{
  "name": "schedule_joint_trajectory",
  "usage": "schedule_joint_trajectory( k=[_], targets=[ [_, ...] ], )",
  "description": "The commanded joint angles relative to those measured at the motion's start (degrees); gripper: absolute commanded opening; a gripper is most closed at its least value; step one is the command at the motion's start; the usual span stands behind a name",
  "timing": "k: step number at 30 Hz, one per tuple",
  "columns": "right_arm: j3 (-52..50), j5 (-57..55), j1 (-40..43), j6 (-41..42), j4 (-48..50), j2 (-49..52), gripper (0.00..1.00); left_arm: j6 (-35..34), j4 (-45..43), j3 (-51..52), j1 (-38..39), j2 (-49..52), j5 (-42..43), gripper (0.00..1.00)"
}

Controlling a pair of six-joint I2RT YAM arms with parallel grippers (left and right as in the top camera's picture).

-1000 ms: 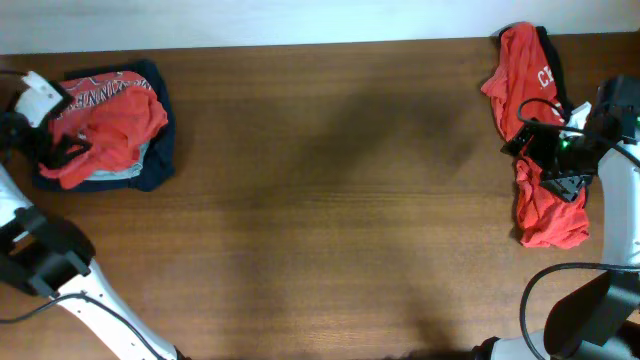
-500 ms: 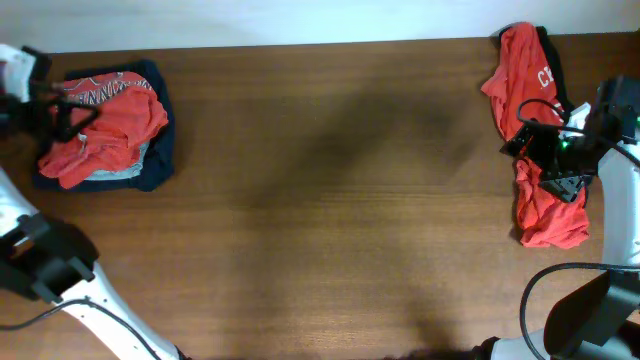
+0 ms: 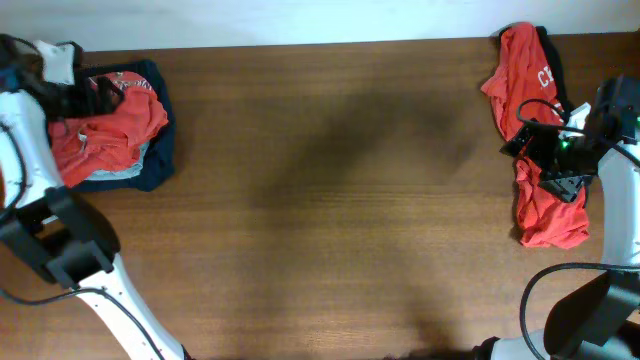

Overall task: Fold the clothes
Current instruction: 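Press and flatten the orange shirt on the stack with the left gripper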

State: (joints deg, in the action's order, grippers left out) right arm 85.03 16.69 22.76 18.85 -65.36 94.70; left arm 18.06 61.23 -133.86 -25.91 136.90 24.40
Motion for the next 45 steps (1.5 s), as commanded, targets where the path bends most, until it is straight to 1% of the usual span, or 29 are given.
schedule_joint_trajectory(
  k=[1,4,6,9,12,15,23,26,32,34,36,37,39,40,41,45],
  targets=[
    [0.74,0.70,-0.31,-0.42,0.17,-1.42,0.98,-8.26,-2.51,6.40,3.02,-1.05,-13.38,0.99],
    [0.74,0.70,-0.31,-0.42,0.44,-1.40,0.99,-10.21,-5.09,12.76,4.39,-1.05,-18.97,1.00],
    [0.74,0.70,-0.31,-0.42,0.74,-1.40,0.98,-12.13,-8.31,17.44,4.92,-1.05,-21.84,0.99],
    [0.74,0.70,-0.31,-0.44,0.92,-1.40,0.99,-13.60,-14.53,23.28,4.92,-1.05,-22.32,0.99],
    [0.74,0.70,-0.31,-0.46,0.90,-1.40,0.99,-13.77,-16.55,24.33,4.87,-1.07,-22.29,0.99],
    [0.74,0.70,-0.31,-0.46,0.90,-1.40,0.99,-13.77,-16.61,22.64,4.76,-2.05,-22.29,0.99],
    [0.74,0.72,-0.31,-0.44,0.81,-1.40,0.99,-13.75,-12.94,12.98,4.96,-7.26,-22.03,0.99],
    [0.74,0.70,-0.31,-0.46,0.81,-1.40,0.99,-13.75,-9.38,10.12,5.55,-10.34,-21.81,0.99],
    [0.74,0.70,-0.31,-0.66,0.85,-1.40,0.99,-13.77,-0.35,9.70,6.05,-14.21,-21.14,0.98],
    [0.74,0.70,-0.31,-0.66,0.87,-1.40,0.99,-13.79,2.89,9.94,6.05,-14.10,-20.31,0.89],
    [0.74,0.68,-0.31,-0.72,0.87,-1.40,0.99,-13.79,4.22,11.34,6.05,-14.01,-20.35,0.59],
    [0.74,0.70,-0.31,-1.09,0.87,-1.40,0.99,-13.97,4.07,12.31,6.05,-14.01,-20.35,0.38],
    [0.74,0.70,-0.31,-1.99,0.87,-1.40,0.99,-14.80,2.56,14.40,6.05,-14.01,-20.37,0.14],
    [0.74,0.68,-0.31,-2.16,0.85,-1.40,0.99,-15.26,1.20,15.74,6.05,-14.01,-20.37,0.05],
    [0.74,0.68,-0.31,-2.16,0.85,-1.40,0.99,-15.58,0.11,16.83,6.03,-14.01,-20.37,0.01],
    [0.74,0.68,-0.31,-2.16,0.85,-1.40,0.99,-15.93,-5.05,21.75,6.01,-14.01,-20.35,0.01]
  ],
)
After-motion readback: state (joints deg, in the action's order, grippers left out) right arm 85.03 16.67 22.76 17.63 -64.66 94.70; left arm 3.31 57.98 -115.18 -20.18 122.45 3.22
